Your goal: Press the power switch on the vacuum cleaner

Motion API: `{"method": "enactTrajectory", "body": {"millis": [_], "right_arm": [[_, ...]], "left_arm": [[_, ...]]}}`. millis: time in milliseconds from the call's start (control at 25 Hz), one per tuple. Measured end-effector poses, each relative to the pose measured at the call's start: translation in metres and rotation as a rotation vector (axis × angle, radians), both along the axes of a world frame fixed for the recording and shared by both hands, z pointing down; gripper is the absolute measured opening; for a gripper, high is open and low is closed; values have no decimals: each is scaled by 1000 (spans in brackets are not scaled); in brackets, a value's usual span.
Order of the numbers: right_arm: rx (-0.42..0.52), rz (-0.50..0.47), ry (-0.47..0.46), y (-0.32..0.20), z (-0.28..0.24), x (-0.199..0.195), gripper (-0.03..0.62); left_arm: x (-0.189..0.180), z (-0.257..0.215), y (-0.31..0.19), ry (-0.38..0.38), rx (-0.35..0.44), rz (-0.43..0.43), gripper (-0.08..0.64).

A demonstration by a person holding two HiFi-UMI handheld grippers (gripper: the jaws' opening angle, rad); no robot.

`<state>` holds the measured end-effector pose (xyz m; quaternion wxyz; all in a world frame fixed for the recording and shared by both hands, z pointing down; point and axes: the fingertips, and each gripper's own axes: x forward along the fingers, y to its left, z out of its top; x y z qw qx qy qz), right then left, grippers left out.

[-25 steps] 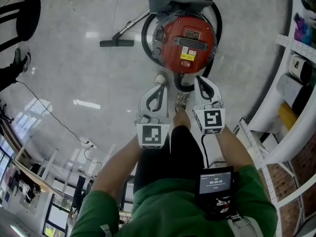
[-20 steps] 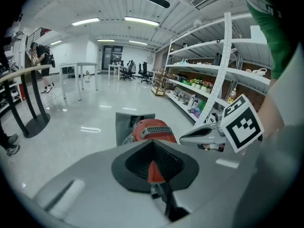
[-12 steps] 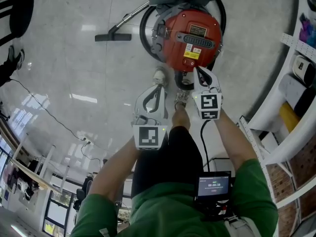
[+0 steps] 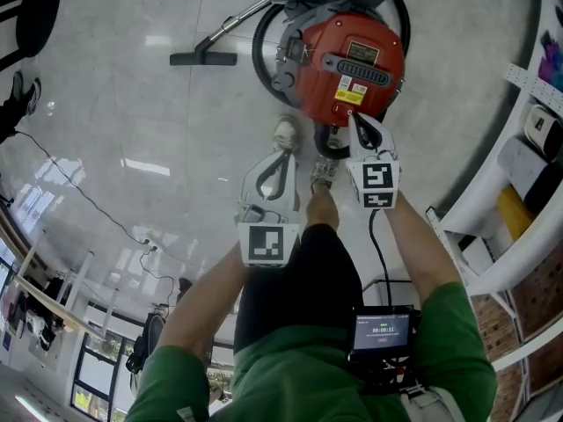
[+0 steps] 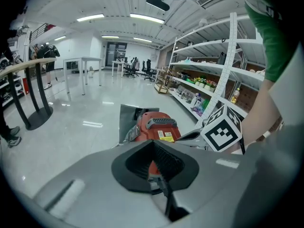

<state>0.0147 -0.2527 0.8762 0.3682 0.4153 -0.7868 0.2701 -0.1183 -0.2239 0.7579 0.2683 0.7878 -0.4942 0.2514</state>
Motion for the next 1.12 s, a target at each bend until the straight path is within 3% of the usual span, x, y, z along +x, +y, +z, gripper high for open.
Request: {"method": "enactTrajectory", "body": {"millis": [1120], "right_arm": [[-45, 18, -19, 3, 11, 7, 5]], "left_arm": [[-1, -4, -7, -12, 12, -24, 8]]}}
